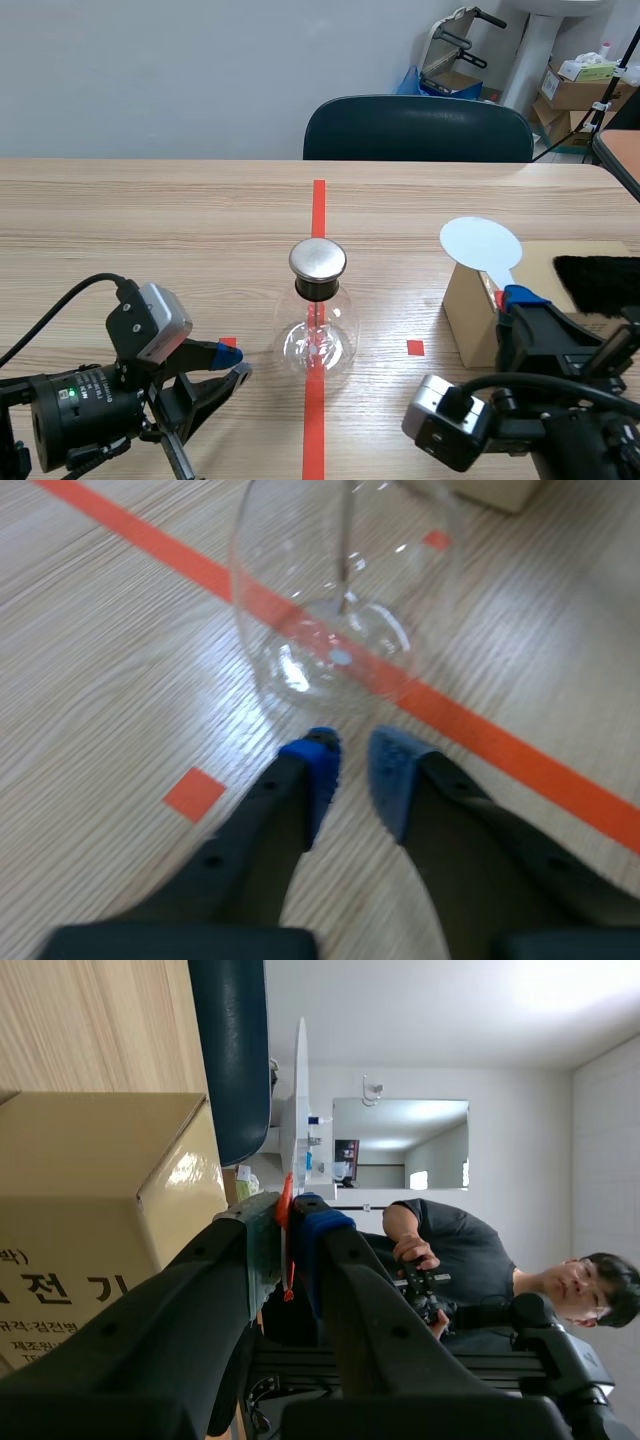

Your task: Do the electroscope experiment

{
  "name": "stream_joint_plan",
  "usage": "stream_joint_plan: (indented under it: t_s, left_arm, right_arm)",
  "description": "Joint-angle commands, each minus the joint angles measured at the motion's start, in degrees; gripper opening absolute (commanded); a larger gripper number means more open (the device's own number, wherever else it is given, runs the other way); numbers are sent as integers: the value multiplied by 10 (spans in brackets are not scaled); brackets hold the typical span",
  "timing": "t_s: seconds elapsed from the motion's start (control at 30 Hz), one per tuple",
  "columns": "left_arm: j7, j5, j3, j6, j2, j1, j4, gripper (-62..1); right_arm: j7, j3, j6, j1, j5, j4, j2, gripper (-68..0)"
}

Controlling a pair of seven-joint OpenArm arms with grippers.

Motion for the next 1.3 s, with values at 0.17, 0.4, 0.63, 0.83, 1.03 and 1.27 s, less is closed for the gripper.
stream_joint_plan:
  t_s: [0.17, 0.4, 0.63, 0.83, 1.03, 1.27]
  left_arm:
    - [-27, -9, -3, -25, -55, -2, 83, -311]
    - [-26, -9, -3, -25, -110, -2, 173, -150]
    - [-26, -9, -3, -25, -165, -2, 257, -63]
    - [-26, -9, -3, -24, -214, -2, 318, -34]
    - [-33, -9, -3, -25, -262, -2, 363, -34]
    - [-51, -22, -3, -24, -293, -2, 373, -34]
  right_arm:
    - [138, 123, -33, -26, 15, -13, -75, -667]
    - [245, 208, -33, -24, 47, -55, -115, -667]
    - [303, 256, -33, -19, 51, -81, -143, -666]
    - [278, 258, -33, -3, 31, -92, -143, -667]
    - [267, 257, -33, 15, 19, -100, -144, -667]
    - [259, 257, -25, 35, 9, -134, -144, -667]
